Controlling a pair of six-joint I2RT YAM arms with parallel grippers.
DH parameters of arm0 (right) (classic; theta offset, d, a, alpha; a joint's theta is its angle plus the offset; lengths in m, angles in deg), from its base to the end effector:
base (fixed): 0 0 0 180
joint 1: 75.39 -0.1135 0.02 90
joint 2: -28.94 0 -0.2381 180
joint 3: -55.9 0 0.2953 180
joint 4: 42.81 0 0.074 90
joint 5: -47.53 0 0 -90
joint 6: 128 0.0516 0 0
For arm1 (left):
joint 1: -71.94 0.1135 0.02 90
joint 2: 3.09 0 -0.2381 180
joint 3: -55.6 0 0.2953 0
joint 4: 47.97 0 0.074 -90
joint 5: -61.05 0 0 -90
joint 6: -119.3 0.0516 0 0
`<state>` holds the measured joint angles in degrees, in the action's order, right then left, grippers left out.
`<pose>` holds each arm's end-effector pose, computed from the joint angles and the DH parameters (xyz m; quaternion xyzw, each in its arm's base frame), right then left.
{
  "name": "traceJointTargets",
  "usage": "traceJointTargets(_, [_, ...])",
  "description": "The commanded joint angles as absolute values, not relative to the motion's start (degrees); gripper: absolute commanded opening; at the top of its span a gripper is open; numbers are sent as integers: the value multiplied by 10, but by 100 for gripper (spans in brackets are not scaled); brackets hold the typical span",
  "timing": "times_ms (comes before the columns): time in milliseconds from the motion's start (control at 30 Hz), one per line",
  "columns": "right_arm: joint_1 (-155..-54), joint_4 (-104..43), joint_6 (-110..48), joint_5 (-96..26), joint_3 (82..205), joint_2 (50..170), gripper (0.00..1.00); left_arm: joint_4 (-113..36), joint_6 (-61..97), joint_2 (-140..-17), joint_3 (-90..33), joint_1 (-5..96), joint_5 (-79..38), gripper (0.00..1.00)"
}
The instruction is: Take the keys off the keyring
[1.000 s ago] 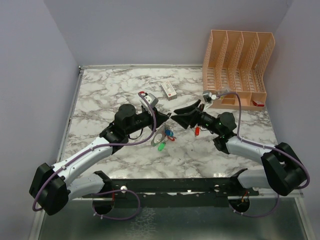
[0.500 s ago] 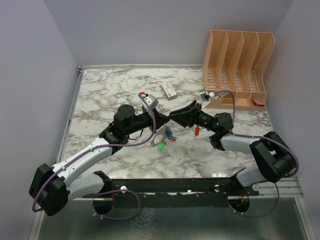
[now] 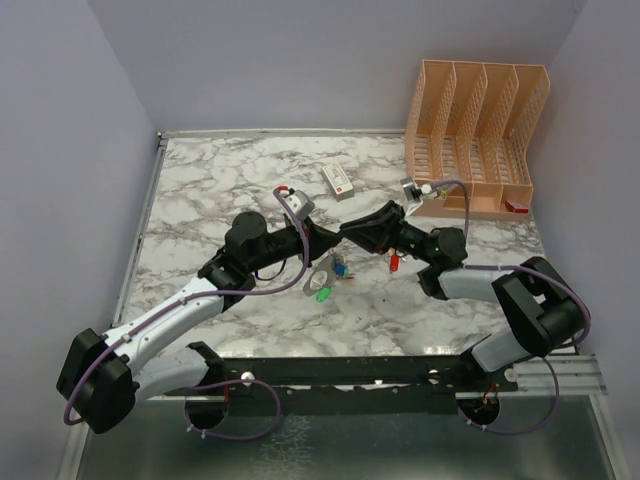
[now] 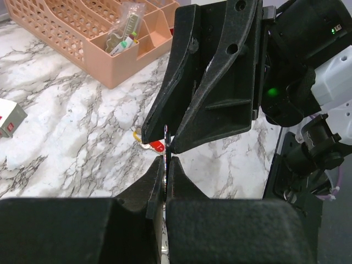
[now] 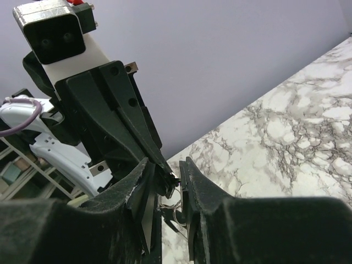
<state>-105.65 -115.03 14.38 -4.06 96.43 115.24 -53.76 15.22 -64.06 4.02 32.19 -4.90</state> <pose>0.2543 0.1855 0.1905 -0.1791 0.5417 0.6602 0.4886 0.2300 -0.2187 0.2659 0.2974 0.6635 -0.4385 0.5283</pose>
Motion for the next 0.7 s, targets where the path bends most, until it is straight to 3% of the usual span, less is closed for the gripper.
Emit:
traceJointTargets(0, [-1058,-1227,159,-8,967,1173,30,-583,132,-631,52,324,-28,0])
traceJointTargets(233, [-1052,-1292,166,24,963,1196,34,-594,127,-632,56,323,-16,0])
traceJointTargets(433, [-976,-1280,142,143,972,1186,36,-590,154,-631,56,324,4,0])
traceJointTargets(567, [-952,-1202,76,225,1003,1164,39,-579,178,-635,51,324,23,0])
traceJointTargets(667, [-952,-1041,-44,292,1040,1127,45,-563,196,-638,46,324,28,0])
